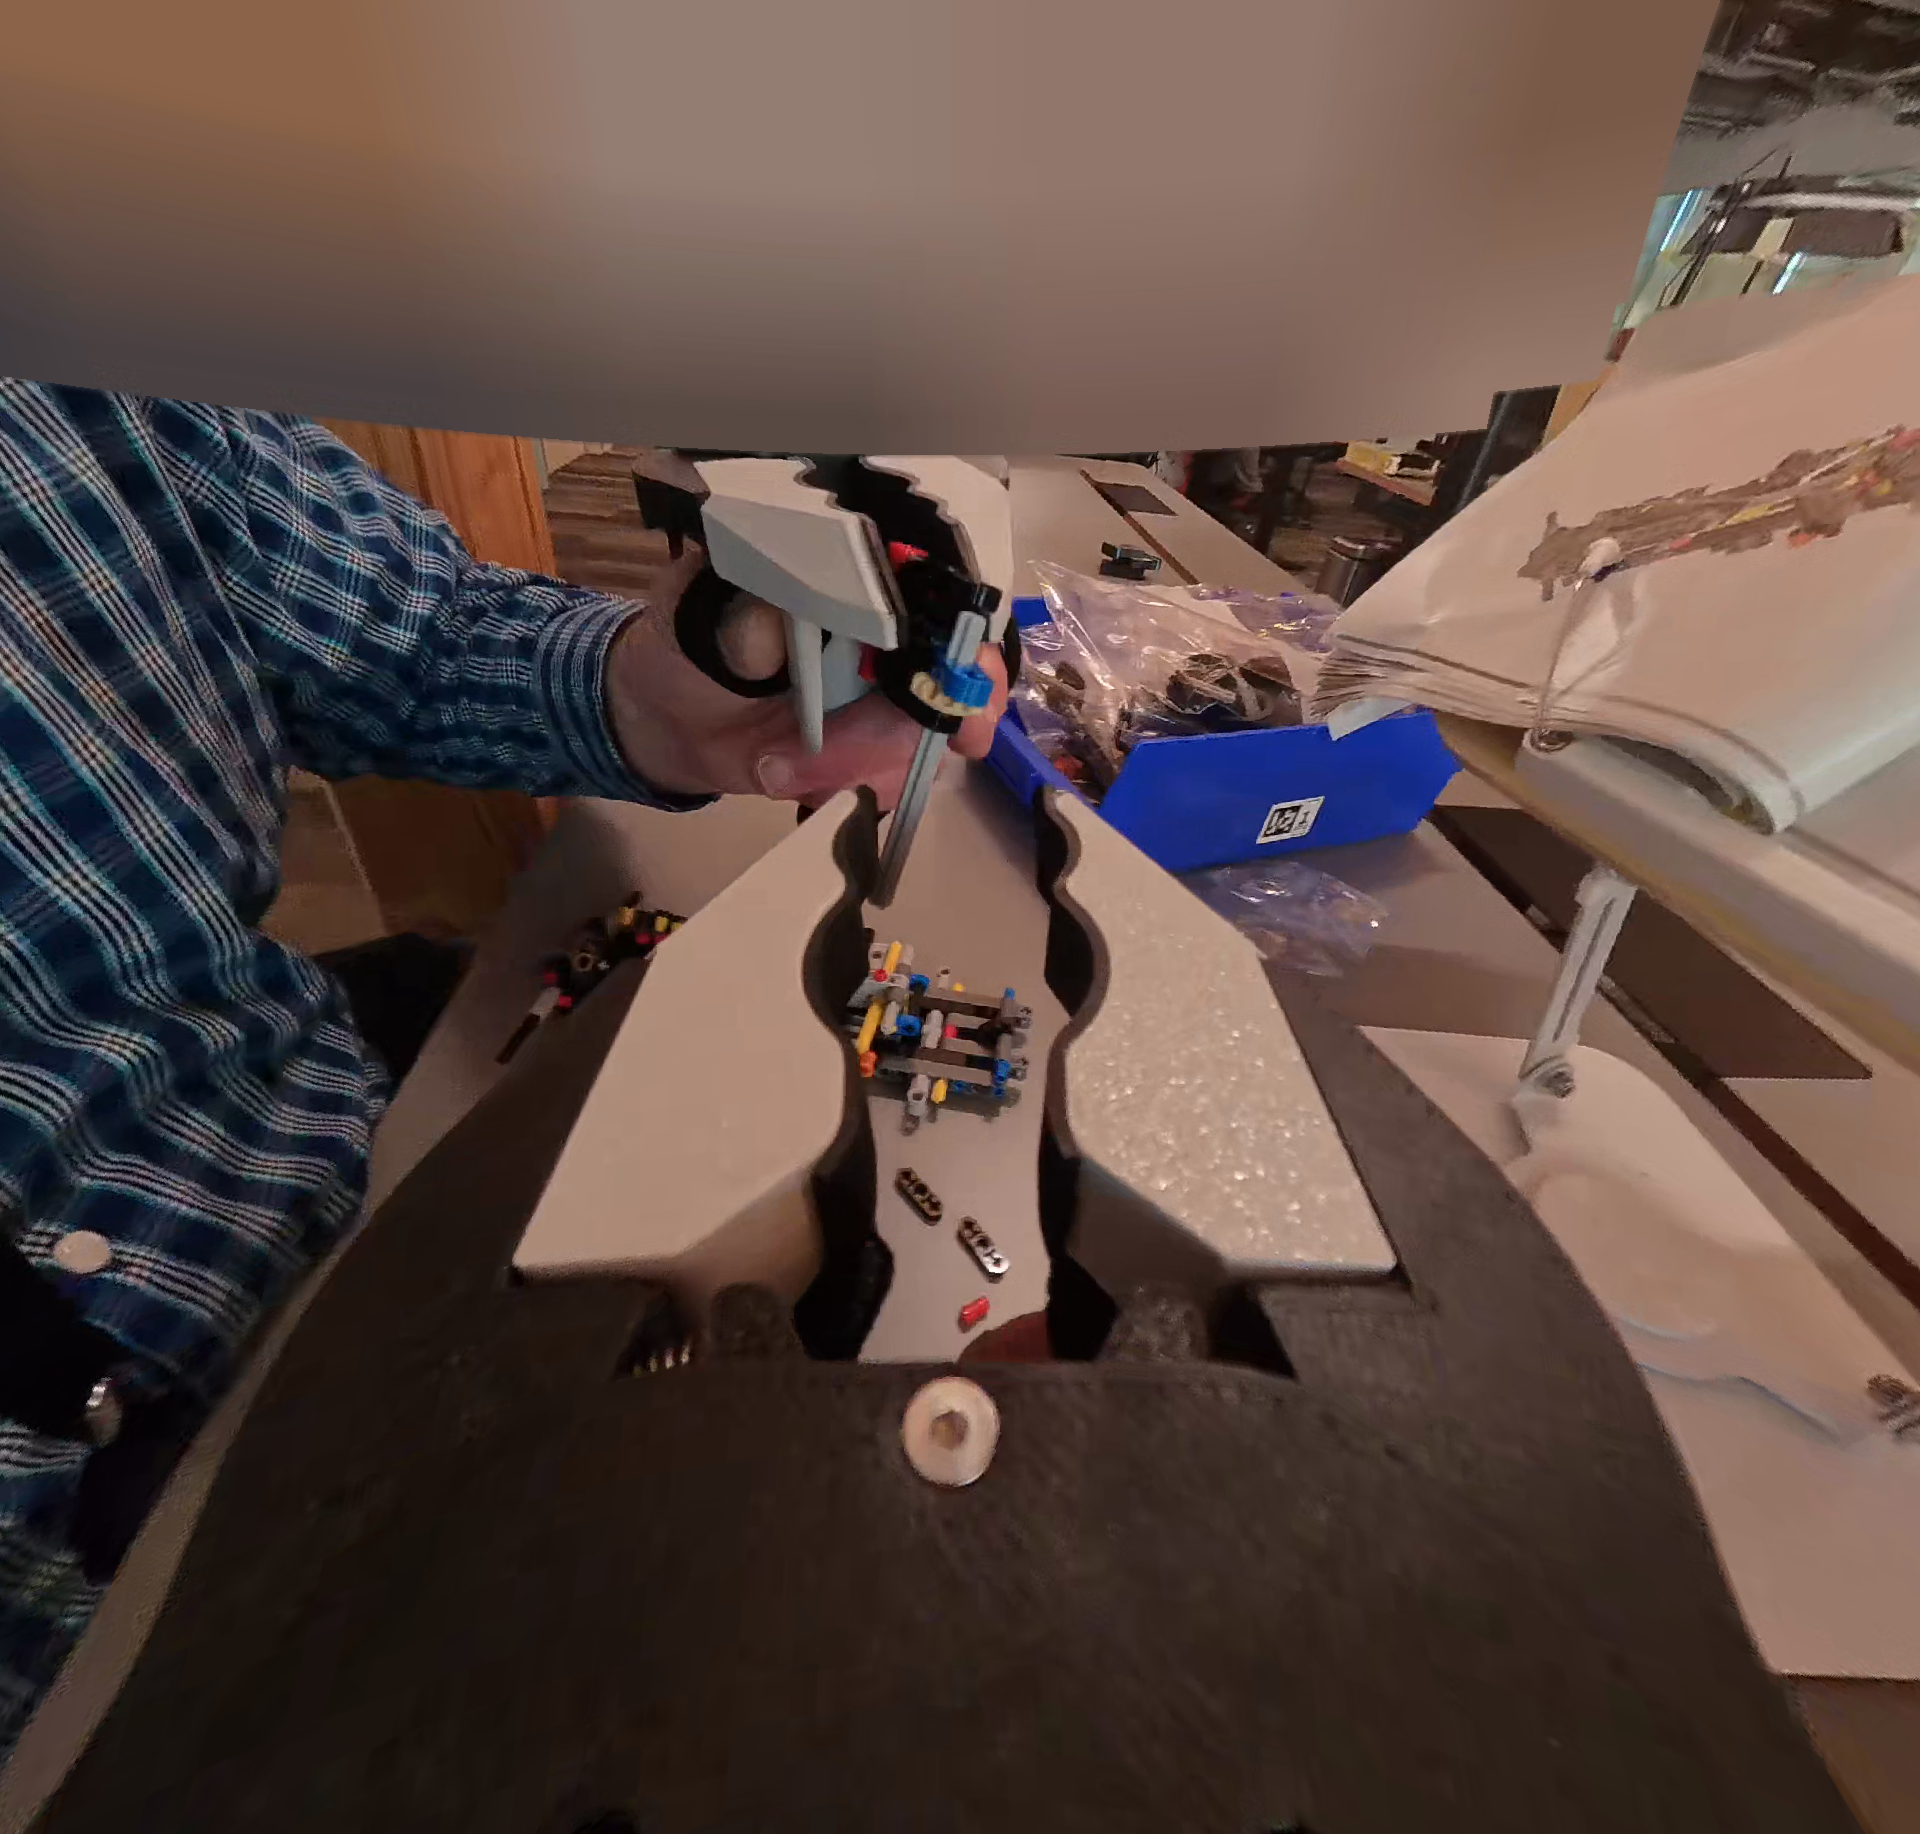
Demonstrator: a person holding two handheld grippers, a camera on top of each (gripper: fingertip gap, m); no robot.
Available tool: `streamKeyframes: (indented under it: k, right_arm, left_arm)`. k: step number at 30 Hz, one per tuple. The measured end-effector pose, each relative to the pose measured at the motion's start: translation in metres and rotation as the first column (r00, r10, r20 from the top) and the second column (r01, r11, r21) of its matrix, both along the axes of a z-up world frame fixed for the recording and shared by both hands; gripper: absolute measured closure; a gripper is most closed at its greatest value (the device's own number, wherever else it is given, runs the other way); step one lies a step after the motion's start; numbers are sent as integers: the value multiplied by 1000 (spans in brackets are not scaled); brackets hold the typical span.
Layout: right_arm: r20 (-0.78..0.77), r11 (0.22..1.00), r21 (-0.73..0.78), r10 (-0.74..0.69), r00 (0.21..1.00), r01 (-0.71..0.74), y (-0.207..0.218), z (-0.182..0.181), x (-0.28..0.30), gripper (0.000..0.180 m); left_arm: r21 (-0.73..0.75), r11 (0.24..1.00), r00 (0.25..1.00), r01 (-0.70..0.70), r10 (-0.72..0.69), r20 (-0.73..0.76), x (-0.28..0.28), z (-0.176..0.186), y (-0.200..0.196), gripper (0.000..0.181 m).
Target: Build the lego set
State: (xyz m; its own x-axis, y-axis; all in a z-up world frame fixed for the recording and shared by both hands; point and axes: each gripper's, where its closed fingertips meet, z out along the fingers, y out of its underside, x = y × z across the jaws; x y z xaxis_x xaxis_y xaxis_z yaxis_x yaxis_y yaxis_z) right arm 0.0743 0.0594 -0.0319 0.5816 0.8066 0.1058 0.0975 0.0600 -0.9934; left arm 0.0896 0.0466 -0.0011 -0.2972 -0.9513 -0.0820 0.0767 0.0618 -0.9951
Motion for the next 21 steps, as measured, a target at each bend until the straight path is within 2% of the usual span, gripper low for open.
streamKeyframes:
  k: [2, 4, 5, 8, 11, 15, 16, 18, 21]
  right_arm:
    - [-44, 999, -41, 16, 999, -18, -4, 3, 1, 161]
    - [-45, 998, -64, 19, 999, -22, -8, 2, -1, 177]
    - [-34, 998, -57, -9, 999, 7, -7, 1, 1, 177]
    - [-67, 995, -93, 18, 998, -25, -15, 3, 2, 179]
    - [13, 995, -99, -20, 1000, 21, -19, -4, 7, 180]
    - [92, 993, -109, -25, 995, 35, -27, -11, 10, 179]
    - [106, 993, -113, -24, 994, 36, -29, -13, 11, 180]
    - [159, 993, -108, -19, 987, 37, -32, -20, 10, 179]
    - [257, 993, -113, 9, 966, 21, -39, -32, 4, 179]
  left_arm:
    - [-93, 996, 1000, -2, 1, -2, 2, 2, -2, 171]
    - [-152, 988, 1000, -21, 21, -4, 6, 1, -3, 171]
    - [-175, 984, 999, -31, 32, 1, 8, 2, -4, 170]
    - [-238, 971, 999, -26, 34, 30, 9, 4, -11, 171]
    - [-233, 971, 999, -44, 50, 19, 10, -1, -17, 171]
    - [-188, 980, 994, -61, 43, -102, 11, -20, -29, 161]
    - [-183, 982, 991, -56, 33, -128, 11, -25, -34, 161]
    - [-129, 982, 983, -139, 121, -135, 9, -29, -29, 170]
    - [-81, 985, 972, -154, 136, -193, 8, -40, -37, 167]
